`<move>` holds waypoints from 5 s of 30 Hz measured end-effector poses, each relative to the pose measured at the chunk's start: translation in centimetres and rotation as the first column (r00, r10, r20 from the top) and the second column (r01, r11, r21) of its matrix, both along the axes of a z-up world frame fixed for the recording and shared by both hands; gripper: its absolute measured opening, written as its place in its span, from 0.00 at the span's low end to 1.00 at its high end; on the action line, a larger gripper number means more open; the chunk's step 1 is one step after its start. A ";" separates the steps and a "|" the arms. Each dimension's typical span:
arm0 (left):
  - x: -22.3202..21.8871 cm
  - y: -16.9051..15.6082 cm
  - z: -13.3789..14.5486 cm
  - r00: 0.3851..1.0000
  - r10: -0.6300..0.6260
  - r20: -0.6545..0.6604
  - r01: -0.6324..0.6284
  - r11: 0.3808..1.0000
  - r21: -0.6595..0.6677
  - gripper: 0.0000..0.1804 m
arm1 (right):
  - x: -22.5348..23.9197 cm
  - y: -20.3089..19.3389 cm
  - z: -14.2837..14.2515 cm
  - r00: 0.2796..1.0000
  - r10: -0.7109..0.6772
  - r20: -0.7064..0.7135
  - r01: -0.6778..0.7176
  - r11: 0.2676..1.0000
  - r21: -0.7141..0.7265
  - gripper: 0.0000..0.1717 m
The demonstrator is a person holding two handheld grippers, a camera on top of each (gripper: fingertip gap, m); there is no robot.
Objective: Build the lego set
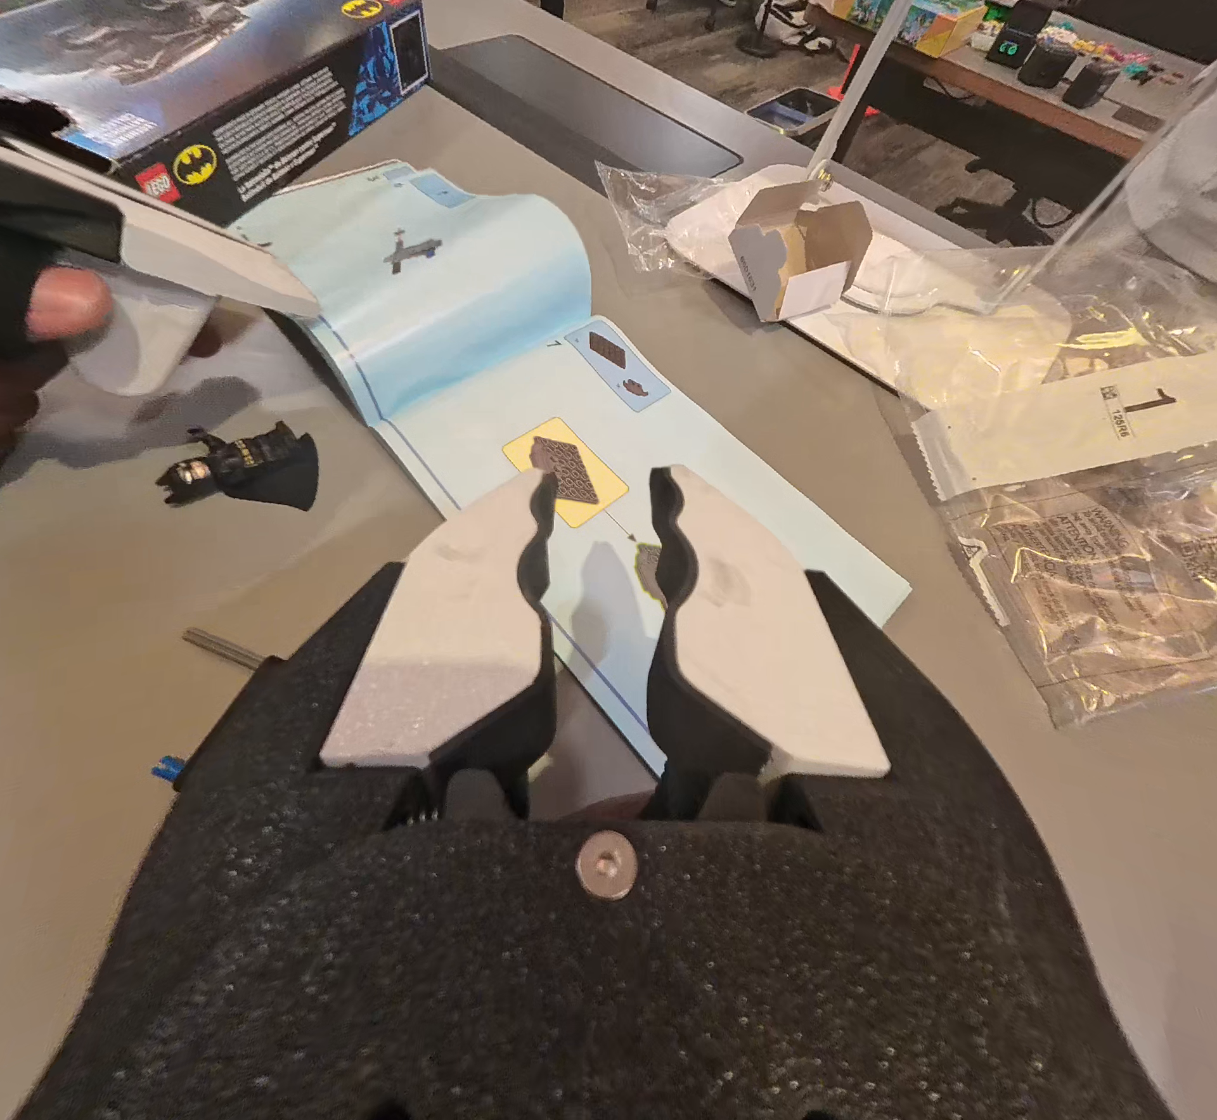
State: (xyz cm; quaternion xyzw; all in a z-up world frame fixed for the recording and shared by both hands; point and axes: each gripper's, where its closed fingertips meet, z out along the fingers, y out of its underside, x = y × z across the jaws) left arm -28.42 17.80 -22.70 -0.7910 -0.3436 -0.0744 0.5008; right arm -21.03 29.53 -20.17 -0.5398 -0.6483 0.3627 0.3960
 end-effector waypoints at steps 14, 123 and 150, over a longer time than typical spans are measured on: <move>7.2 2.1 6.3 0.955 -0.262 -0.137 0.295 0.869 0.398 0.05 | 4.7 2.2 -1.2 0.997 -0.053 0.060 0.052 0.998 0.020 0.13; 10.4 3.6 4.5 0.885 -0.314 -0.344 0.374 0.919 0.124 0.05 | 23.8 20.0 6.7 0.908 -0.257 0.332 0.189 0.956 0.223 0.13; 17.7 6.5 6.0 0.802 -0.402 -0.441 0.495 0.861 0.114 0.07 | 28.3 26.3 2.0 0.827 -0.322 0.461 0.211 0.938 0.275 0.17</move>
